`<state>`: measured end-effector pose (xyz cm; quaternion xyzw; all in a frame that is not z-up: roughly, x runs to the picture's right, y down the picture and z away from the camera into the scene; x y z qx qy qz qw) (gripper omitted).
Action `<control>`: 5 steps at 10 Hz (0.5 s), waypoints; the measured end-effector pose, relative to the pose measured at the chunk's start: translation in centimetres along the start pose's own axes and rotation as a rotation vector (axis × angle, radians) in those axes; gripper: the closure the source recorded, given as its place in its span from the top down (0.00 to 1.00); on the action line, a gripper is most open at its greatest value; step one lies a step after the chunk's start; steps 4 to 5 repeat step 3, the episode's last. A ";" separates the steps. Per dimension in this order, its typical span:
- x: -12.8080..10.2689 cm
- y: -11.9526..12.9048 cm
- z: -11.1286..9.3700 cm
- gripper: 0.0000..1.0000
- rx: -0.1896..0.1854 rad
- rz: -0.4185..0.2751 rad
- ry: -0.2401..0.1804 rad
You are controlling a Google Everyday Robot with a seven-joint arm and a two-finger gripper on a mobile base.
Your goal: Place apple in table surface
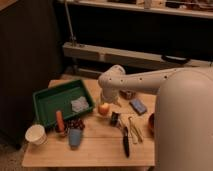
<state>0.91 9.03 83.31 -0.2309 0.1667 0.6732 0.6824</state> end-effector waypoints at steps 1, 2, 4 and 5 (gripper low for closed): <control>0.0 0.1 0.0 0.80 0.000 -0.002 0.001; 0.0 0.1 0.0 0.80 -0.001 -0.002 0.001; 0.0 0.1 0.0 0.80 0.000 -0.001 0.001; 0.0 0.1 0.0 0.80 0.000 -0.001 0.001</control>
